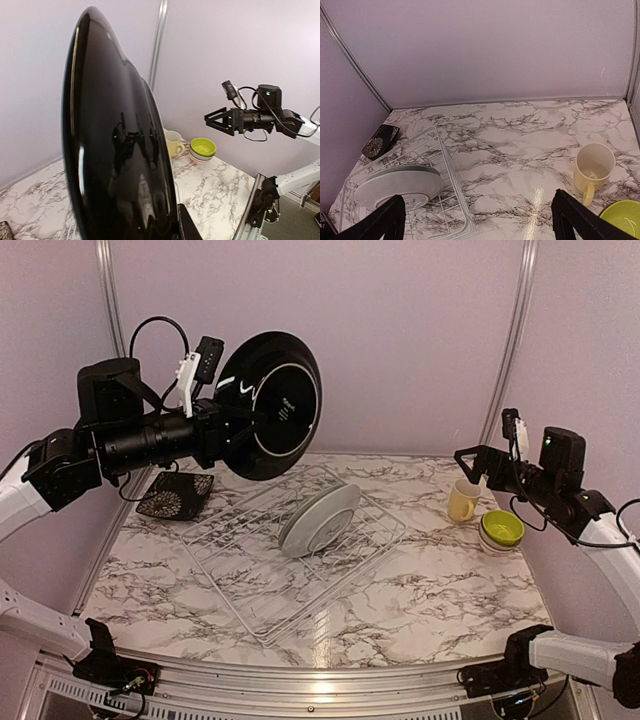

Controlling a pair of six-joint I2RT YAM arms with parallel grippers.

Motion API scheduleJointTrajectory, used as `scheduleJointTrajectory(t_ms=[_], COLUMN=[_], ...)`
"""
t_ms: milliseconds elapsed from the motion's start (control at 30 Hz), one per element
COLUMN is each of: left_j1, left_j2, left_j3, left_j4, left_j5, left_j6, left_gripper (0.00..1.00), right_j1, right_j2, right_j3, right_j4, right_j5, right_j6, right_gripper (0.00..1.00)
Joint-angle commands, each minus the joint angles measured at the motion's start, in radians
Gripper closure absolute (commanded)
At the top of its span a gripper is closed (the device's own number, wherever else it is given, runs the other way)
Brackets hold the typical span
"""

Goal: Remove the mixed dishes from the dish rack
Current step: Place the plate on the plate.

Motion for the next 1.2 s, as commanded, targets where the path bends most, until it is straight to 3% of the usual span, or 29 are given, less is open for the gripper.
scheduleJointTrajectory(t_ms=[0, 200, 500, 867, 1167], left_j1=[0.029, 0.088, 0.272, 0.344, 0.451], left_j2=[-0.034, 0.086, 0.229, 0.468, 0.682], left_j3=[0.066, 0.175, 0.151, 0.168, 0.236], left_j4=[0.054, -0.212, -0.314, -0.275, -0.36], left_j5=[-0.42, -0.839, -1.07, -1.143, -1.051], left_j6=[0.059, 0.115, 0.199, 0.324, 0.354], left_gripper=[1.0, 1.0, 1.0, 1.0, 1.0], right_j1=[0.004, 0.004, 0.004, 0.004, 0.004], right_j2=[-0.028, -0.018, -0.039, -0.06, -0.08], right_j3=[0.012, 0.021, 0.021, 0.009, 0.032], right_j4=[0.021, -0.001, -0.019, -0.018, -0.054], right_j5=[0.002, -0.009, 0.001, -0.002, 0.017], right_j6=[0.01, 0.004, 0.001, 0.002, -0.013], right_gripper=[0.02, 0.01, 0.01, 0.02, 0.02])
